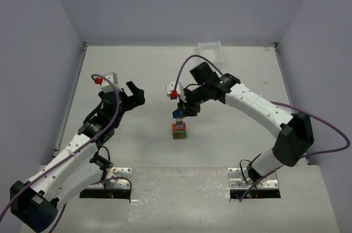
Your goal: Build the wood block tower
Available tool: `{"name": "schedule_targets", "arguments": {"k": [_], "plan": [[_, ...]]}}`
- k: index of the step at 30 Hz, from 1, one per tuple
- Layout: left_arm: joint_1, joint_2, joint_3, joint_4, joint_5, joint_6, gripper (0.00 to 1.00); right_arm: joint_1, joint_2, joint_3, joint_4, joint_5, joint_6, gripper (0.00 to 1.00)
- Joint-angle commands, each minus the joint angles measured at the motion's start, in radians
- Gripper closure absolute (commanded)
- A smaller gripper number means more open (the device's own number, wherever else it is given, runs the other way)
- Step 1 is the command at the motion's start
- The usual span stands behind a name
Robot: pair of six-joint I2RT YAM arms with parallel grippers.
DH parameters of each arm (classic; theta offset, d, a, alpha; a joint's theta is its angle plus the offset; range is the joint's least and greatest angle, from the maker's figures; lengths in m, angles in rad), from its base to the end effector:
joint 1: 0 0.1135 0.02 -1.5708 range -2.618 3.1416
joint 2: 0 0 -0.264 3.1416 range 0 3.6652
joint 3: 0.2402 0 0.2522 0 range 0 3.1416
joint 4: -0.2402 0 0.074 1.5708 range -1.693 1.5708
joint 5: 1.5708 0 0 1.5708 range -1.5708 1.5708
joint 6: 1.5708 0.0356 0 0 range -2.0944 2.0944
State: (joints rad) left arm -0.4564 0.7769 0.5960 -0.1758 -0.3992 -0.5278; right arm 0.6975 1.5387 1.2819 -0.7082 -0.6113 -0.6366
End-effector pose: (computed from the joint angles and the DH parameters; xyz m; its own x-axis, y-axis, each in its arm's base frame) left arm 0.1709 -0.0685 0.2762 -0.3106 -0.3644 -0.8779 -0.0895 0.9307 -0.3547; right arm 0.2340 0.2228 0.2884 -0.0451 -0.6729 -0.7383 -0.9989 0.0220 0.0409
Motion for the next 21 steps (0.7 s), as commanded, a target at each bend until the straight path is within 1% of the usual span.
{"name": "schedule_targets", "arguments": {"k": [1, 14, 17, 21], "plan": [[0.005, -0.006, -0.005, 0.039, 0.005, 0.009, 0.00, 0.005, -0.014, 0.003, 0.017, -0.028, -0.018, 0.63], [0.007, -0.032, -0.013, 0.047, 0.024, 0.011, 0.00, 0.007, -0.018, -0.005, 0.024, -0.030, -0.012, 0.55], [0.006, -0.031, -0.015, 0.048, 0.026, 0.010, 0.00, 0.007, -0.020, -0.003, 0.024, -0.030, -0.007, 0.51], [0.007, -0.031, -0.016, 0.049, 0.025, 0.011, 0.00, 0.007, -0.035, -0.012, 0.049, -0.017, 0.013, 0.41]]}}
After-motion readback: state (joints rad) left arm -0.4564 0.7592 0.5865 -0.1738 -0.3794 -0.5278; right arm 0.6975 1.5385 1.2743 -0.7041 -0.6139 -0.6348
